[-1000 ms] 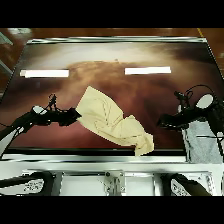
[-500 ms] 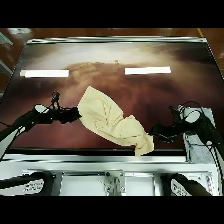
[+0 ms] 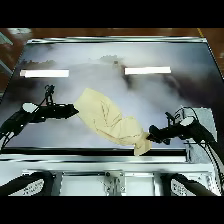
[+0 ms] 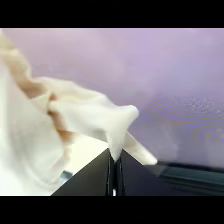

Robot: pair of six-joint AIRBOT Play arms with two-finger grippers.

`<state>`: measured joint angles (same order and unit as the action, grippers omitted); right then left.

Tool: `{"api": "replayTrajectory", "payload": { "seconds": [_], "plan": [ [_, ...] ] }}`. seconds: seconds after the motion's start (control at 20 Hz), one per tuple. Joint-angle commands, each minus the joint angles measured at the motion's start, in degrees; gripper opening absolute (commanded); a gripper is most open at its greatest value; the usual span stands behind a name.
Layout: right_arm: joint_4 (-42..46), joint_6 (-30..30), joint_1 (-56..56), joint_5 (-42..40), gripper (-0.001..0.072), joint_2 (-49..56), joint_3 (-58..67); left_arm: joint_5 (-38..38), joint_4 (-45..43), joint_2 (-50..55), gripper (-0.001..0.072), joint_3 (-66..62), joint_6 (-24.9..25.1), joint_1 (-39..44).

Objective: Fold the shirts.

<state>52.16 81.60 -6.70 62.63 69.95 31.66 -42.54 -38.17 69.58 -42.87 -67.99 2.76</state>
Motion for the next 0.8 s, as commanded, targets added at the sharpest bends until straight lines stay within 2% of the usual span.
{"api": "replayTrajectory", "payload": {
  "seconds": [0.0,0.15,0.25,0.35,0.45,0.6,0.75],
  "plan": [
    [-3.19,-5.81,-0.04,6.08,0.0064,-5.42,4.81,-1.27,-1.03,-7.72,0.0035,-1.07,3.02,-1.77],
    [-6.93,-5.73,-0.04,10.86,0.0063,-16.13,17.16,-1.77,-1.9,-19.47,0.0035,-8.15,2.54,-4.44],
    [-8.22,-3.37,-0.04,9.86,0.0063,-22.77,28.94,-1.6,-1.92,-27.19,0.0035,-17.18,1.27,-6.29],
    [-6.86,0.5,-0.04,4.09,0.0064,-27.98,41.44,-1.44,-1.92,-33.0,0.0035,-27.87,1.31,-7.63],
    [-4.42,6.78,-0.04,-3.5,0.0063,-31.89,50.97,-1.55,-1.77,-36.79,0.0036,-37.29,0.59,-7.8],
    [-2.56,7.34,-0.02,-6.6,0.0063,-34.93,59.6,-2.14,-1.81,-40.33,0.0036,-45.79,-5.27,-7.8],
    [1.2,7.37,-0.02,-1.92,0.0063,-35.98,63.28,-10.97,-3.5,-42.07,0.0036,-47.65,-9.35,-7.87]
  ]
}}
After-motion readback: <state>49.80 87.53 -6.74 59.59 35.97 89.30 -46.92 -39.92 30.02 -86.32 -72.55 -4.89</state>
